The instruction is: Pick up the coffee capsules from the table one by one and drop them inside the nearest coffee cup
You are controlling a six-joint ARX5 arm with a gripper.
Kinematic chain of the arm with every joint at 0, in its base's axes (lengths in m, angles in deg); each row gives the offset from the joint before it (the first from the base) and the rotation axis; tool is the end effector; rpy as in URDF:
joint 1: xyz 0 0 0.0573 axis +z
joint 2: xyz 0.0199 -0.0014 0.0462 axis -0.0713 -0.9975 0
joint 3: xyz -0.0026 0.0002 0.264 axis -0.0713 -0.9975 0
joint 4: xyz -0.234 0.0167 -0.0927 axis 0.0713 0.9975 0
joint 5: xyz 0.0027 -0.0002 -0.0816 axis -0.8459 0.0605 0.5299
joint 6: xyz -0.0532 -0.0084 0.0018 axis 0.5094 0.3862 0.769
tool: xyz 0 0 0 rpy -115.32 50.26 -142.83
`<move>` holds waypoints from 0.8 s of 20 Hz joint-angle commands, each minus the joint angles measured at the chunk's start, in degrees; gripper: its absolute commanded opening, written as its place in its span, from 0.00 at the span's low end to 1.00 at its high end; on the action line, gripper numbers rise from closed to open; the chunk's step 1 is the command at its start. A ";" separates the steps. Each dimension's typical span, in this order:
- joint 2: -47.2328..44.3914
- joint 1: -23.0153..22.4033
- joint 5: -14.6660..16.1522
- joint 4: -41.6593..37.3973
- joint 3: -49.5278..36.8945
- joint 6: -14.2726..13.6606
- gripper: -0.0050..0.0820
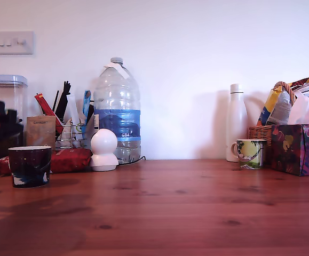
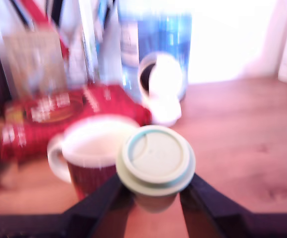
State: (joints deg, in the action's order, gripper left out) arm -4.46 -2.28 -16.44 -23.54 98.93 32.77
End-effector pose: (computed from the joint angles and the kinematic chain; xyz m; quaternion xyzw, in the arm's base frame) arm 0.2428 -0.0314 0.1336 -0.0188 0.0372 -0.1286 0.9908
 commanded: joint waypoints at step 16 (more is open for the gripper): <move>-0.28 4.74 -0.09 62.82 37.66 -0.35 0.21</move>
State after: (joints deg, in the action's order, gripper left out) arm -3.69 2.13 -16.46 36.70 136.02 32.05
